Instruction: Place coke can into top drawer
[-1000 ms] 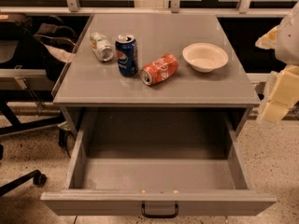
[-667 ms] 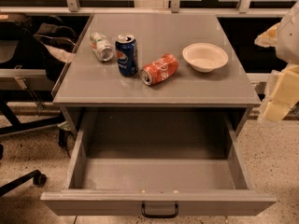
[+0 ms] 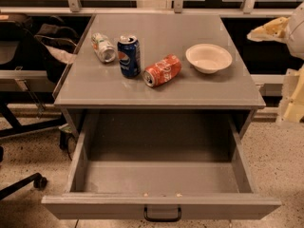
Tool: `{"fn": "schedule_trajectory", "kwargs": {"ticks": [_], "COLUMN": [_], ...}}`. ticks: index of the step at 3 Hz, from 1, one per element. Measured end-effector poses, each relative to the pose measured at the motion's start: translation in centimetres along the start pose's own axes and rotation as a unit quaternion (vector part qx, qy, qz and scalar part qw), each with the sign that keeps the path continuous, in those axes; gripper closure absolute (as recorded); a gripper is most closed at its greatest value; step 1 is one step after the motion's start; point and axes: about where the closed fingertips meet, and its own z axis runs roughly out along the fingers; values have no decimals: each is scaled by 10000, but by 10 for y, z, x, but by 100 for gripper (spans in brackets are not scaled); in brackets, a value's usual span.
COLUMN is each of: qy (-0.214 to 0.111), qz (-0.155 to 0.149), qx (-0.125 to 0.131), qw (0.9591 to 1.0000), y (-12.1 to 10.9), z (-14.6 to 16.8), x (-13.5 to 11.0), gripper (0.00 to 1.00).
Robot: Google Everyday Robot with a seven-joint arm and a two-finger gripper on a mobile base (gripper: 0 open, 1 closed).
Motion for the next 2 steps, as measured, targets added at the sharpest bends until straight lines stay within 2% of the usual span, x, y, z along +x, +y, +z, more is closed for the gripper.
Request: {"fn": "schedule_trajectory", "kwargs": {"ticks": [1,2], "qy": [-412,-725], "qz": [-879,-1899], "qx": [-246,-438], "qw": [9950,9781], "y": [-1,-1], "z": [3,9], "x": [-8,-14], "gripper": [0,0]}}
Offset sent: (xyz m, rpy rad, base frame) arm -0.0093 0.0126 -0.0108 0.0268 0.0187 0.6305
